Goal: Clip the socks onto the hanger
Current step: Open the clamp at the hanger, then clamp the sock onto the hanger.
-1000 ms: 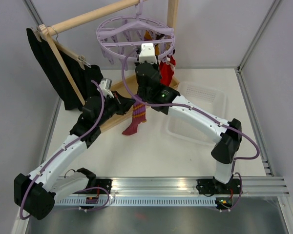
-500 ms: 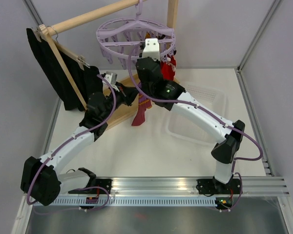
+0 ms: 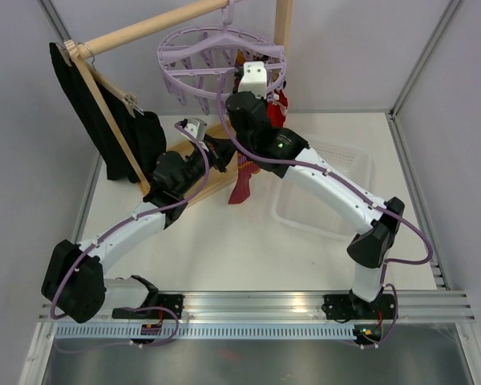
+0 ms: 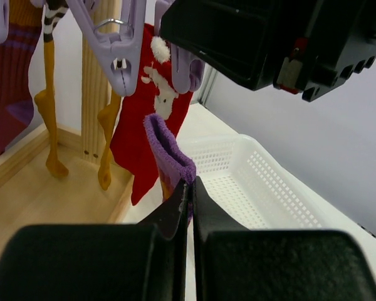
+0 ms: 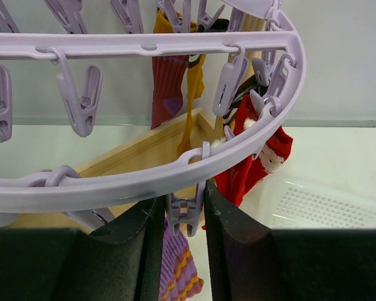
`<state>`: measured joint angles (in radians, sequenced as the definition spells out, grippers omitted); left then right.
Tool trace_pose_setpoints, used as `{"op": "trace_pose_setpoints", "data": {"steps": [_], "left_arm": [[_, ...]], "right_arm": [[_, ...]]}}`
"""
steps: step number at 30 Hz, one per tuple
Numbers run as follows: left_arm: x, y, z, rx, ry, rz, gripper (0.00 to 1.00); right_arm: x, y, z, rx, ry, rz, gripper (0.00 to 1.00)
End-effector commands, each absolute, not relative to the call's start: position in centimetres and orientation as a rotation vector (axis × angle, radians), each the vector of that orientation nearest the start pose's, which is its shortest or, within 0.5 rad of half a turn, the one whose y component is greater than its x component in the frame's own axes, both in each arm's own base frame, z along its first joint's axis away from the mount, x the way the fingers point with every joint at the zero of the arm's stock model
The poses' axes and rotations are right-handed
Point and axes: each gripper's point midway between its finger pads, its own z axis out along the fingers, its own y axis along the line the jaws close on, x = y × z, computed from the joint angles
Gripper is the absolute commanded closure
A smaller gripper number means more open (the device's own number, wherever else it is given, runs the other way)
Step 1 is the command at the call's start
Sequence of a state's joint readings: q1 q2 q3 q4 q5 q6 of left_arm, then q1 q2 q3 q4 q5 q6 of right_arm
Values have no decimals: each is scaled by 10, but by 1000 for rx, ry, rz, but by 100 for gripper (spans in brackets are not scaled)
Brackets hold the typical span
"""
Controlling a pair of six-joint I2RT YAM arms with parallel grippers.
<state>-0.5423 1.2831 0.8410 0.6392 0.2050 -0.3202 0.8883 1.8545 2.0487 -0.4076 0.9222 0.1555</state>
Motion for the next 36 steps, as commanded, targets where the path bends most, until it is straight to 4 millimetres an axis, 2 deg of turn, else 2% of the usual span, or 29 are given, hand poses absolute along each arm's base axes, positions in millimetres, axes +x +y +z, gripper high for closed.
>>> {"op": "trace_pose_setpoints", "data": {"steps": [1, 8, 19, 36], "left_arm": [[355, -264, 373, 329, 1223, -806, 98], [357, -269, 382, 337, 1197, -781, 98], [359, -282, 372, 394, 1234, -780, 98], [358, -291, 376, 416, 1225, -778, 98]], "right_arm": [[413, 289, 422, 84, 1664, 12, 100], [414, 290, 423, 82, 1666, 12, 100], [415, 291, 423, 85, 1668, 16, 100], [417, 294, 420, 78, 1675, 22, 100]]}}
